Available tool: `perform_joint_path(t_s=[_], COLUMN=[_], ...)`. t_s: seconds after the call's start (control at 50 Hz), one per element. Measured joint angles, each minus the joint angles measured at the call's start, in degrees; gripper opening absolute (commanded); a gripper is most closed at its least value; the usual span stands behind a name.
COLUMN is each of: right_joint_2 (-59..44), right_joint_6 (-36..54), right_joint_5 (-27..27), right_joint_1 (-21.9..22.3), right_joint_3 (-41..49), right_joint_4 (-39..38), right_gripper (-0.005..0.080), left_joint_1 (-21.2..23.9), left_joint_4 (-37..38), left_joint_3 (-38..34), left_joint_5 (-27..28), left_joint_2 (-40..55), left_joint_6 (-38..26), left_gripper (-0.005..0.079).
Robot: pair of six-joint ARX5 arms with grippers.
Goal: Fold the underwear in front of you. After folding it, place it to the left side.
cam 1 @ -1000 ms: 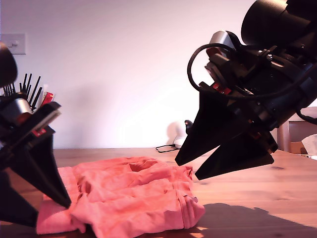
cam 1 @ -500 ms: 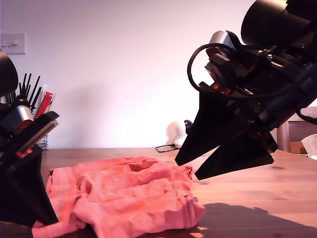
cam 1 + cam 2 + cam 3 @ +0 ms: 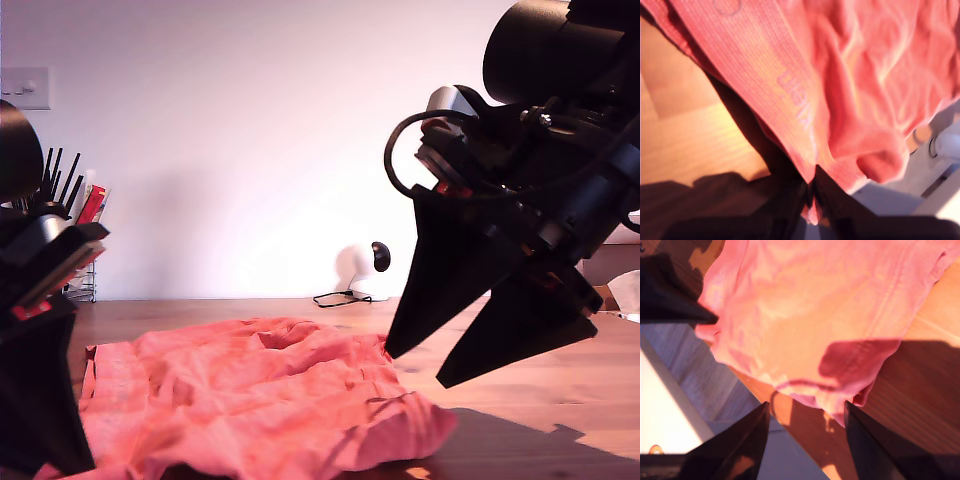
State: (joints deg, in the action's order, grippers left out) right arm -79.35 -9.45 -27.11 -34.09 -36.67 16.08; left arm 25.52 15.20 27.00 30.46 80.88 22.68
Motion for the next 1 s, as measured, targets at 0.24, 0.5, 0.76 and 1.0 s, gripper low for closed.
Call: perform_joint_path(t_s=[0.24,0.5,0.76,1.0], right_joint_2=[-3.5,-8.3,-8.5,-8.5], right_joint_6=[0.0,-0.2,-0.1,0.3], right_joint_5=[0.7,0.7,1.8,2.2], right_joint_1=[0.3,0.3,0.3,0.3], right_joint_3=[0.0,-0.1,-0.1,-0.1], right_joint_4=[-1.2,-3.4,-4.4,-4.3], right_gripper=[0.0429,0.0428,0.0427,0.0203], left_joint_1=[0.0,0.0,0.0,0.0], left_joint_4=[0.9,2.5,3.3,4.2], left_joint_3=[0.0,0.3,0.4,0.5], left_joint_5=[0.1,0.3,0.5,0.6], left_joint_2=[-0.1,-0.2,-0.2,-0.2], left_joint_6=[-0.9,-2.3,-3.8,-5.2], left_gripper=[-0.0019,-0.0019,-0.0019,-0.0019])
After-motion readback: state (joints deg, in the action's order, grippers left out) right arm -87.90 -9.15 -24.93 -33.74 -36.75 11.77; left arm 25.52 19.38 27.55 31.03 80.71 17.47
